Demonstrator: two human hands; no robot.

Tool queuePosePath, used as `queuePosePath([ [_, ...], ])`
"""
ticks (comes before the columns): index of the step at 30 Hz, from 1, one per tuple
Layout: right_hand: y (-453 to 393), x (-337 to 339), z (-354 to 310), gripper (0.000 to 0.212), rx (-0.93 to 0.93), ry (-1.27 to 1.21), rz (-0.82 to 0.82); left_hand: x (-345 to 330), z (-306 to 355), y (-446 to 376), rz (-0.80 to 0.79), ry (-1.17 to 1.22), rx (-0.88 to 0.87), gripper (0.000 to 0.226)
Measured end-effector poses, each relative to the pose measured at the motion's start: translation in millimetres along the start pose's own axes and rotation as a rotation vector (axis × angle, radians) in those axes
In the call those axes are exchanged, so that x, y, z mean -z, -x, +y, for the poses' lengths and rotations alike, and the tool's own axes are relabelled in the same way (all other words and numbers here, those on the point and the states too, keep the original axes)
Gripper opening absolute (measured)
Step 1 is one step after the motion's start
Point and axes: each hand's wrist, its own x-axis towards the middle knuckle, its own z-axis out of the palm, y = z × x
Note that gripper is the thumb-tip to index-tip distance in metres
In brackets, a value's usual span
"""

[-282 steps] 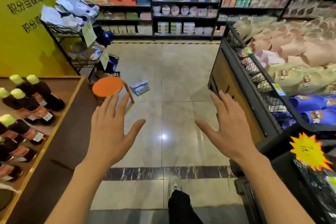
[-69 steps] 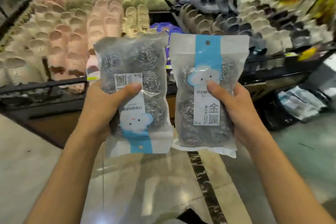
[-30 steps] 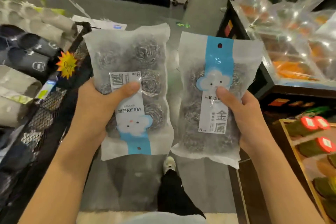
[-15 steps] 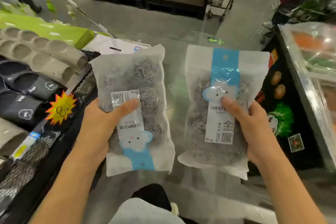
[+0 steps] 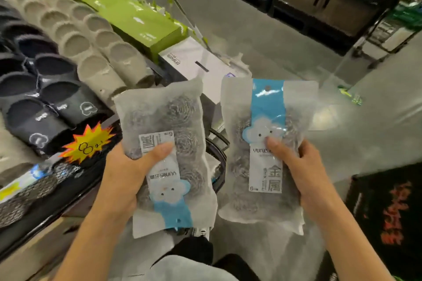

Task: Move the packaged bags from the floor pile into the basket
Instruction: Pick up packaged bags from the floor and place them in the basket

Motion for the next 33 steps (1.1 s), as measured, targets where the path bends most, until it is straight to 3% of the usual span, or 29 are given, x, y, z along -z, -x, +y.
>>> queuePosePath([
  [10,-160.4,-54.4,-7.0,0.054,-0.065,0.191,-0.435,-5.1,-34.2,-40.1,0.463,0.044,0.145,0.044],
  [14,-218.7,-75.3,16.8,0.051,-0.074,0.231,-0.580,-18.6,-62.2,-54.1,0.591,0.084,0.192,0.030],
  [16,-244.8,-85.8,34.3,0.054,-0.087,0.250,-0.635,-23.6,-79.4,-65.3,0.656,0.109,0.222,0.033],
  [19,-278.2,-99.7,68.3,0.061,-0.078,0.307,-0.699,-24.4,-113.1,-85.4,0.721,0.146,0.252,0.040],
  [25,-332.7,-127.3,164.5,0.046,-0.091,0.398,-0.777,-7.9,-216.9,-122.6,0.775,0.195,0.312,0.014],
  [33,-385.5,-156.5,320.5,0.049,-0.017,0.555,-0.795,22.8,-367.4,-166.7,0.793,0.206,0.406,0.014],
])
